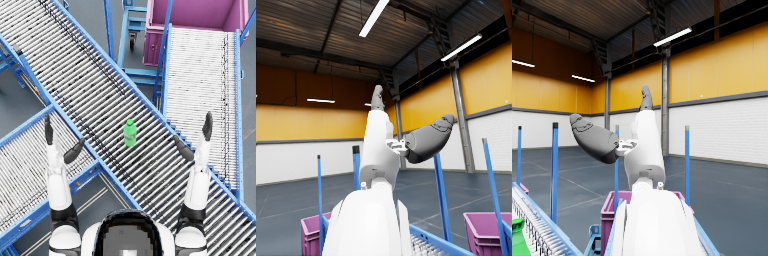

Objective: Pick up the oil and place it on the left assembly line, put the cola on the right, and keep Sprite still

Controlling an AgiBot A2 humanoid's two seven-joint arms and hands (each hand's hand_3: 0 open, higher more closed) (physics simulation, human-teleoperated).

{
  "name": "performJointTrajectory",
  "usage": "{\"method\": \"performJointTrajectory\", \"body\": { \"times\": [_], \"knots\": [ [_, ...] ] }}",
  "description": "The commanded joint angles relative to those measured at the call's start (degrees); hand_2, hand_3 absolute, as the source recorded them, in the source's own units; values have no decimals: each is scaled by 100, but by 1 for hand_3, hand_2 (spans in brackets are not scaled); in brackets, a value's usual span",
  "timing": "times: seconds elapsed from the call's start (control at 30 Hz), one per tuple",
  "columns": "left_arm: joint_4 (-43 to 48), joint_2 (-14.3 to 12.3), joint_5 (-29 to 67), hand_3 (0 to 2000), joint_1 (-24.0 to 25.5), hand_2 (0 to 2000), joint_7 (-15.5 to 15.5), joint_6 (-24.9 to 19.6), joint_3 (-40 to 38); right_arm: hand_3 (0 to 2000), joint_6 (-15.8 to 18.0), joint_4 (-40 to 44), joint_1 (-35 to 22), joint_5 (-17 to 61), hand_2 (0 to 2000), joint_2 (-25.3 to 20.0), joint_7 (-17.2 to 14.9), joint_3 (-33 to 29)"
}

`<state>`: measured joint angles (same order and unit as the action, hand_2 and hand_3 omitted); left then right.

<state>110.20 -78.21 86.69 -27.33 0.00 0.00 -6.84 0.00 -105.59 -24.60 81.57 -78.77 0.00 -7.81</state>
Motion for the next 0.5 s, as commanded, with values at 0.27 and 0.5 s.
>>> {"method": "performJointTrajectory", "body": {
  "times": [0.27, 0.5],
  "knots": [
    [-114, 131, -464, 0, 215, 0, 92, 92, 292, 0, 91, 46, 174, -384, 0, 136, -92, 312],
    [-317, 389, -1284, 0, 506, 0, 252, 253, 805, 0, 250, 120, 387, -1061, 0, 410, -253, 851]
  ]
}}
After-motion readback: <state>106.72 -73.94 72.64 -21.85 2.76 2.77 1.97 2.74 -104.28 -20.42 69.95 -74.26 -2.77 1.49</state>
